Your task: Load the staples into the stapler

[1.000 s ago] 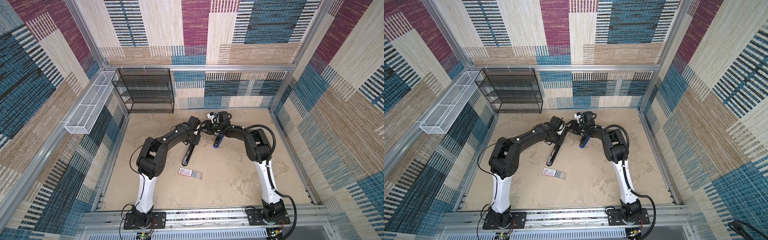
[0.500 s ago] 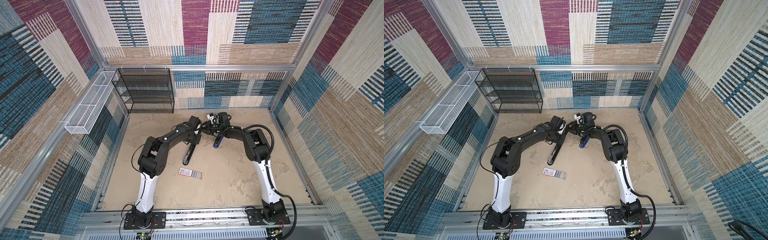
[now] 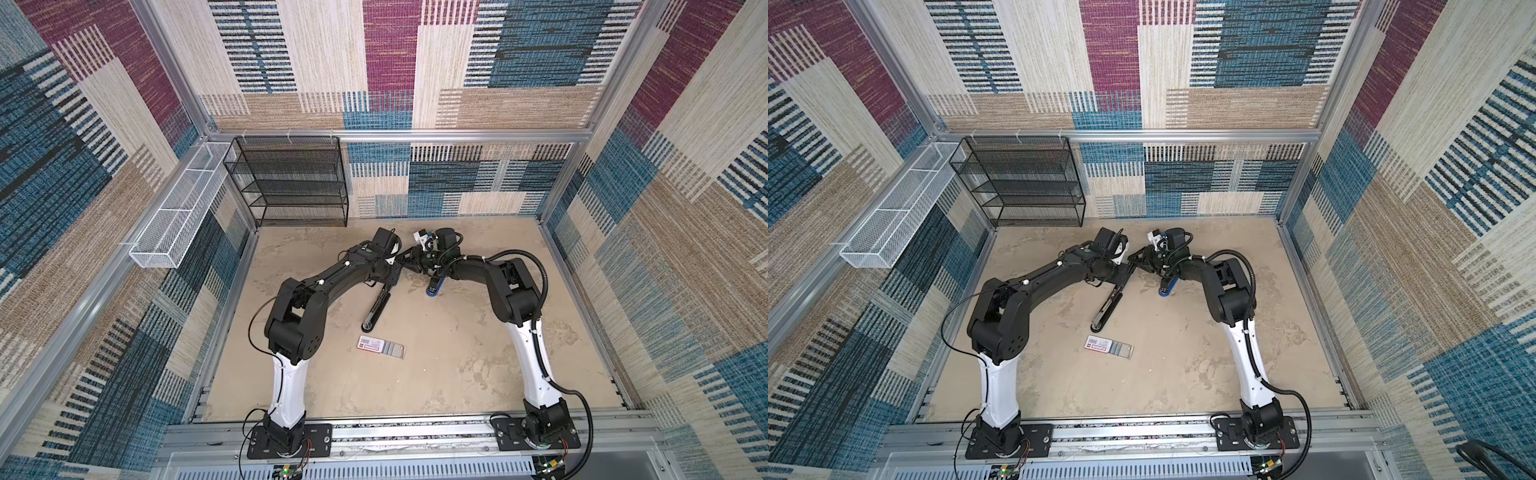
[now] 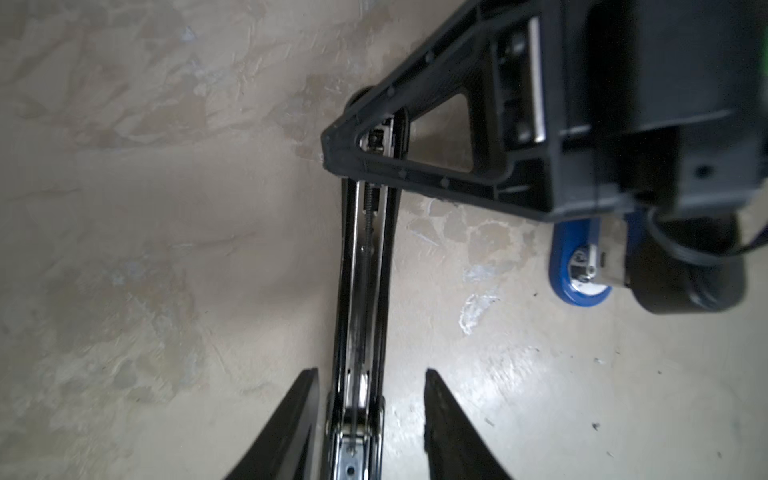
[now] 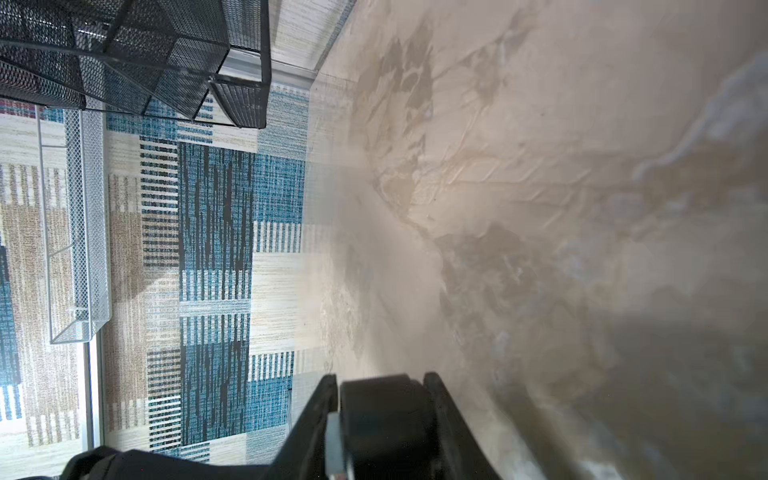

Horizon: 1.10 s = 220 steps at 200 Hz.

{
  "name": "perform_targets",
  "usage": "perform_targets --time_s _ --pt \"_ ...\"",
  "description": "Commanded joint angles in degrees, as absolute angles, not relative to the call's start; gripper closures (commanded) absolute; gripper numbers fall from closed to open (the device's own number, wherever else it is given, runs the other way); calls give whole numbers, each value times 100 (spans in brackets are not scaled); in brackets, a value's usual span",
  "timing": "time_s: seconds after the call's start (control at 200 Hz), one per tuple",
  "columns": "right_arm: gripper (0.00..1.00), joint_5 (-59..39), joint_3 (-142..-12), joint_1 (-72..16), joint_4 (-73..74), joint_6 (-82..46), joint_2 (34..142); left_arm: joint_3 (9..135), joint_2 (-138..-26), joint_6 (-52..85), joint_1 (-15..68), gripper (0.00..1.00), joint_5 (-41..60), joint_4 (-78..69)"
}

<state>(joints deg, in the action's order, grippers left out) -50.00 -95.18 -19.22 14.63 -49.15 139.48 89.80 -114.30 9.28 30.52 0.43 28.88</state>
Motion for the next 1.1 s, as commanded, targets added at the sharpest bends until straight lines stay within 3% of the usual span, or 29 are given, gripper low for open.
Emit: perform_targets --time_s 0.0,0.676,0.871,1.097 --pt "68 -5014 -9503 -1917 1789 -4922 13843 8558 -10912 1163 3059 55 10 2591" --pt "67 -5025 -9411 -1916 1890 -4912 13745 2944 -6210 2248 3107 42 -13 15" --pt "67 -5019 -9448 -1924 1868 -4913 13764 1721 -5973 2200 3129 42 -171 -1770" --pt "67 -5034 -9526 -1951 1833 -4913 13801 1796 -6988 1790 3129 43 -184 -2384"
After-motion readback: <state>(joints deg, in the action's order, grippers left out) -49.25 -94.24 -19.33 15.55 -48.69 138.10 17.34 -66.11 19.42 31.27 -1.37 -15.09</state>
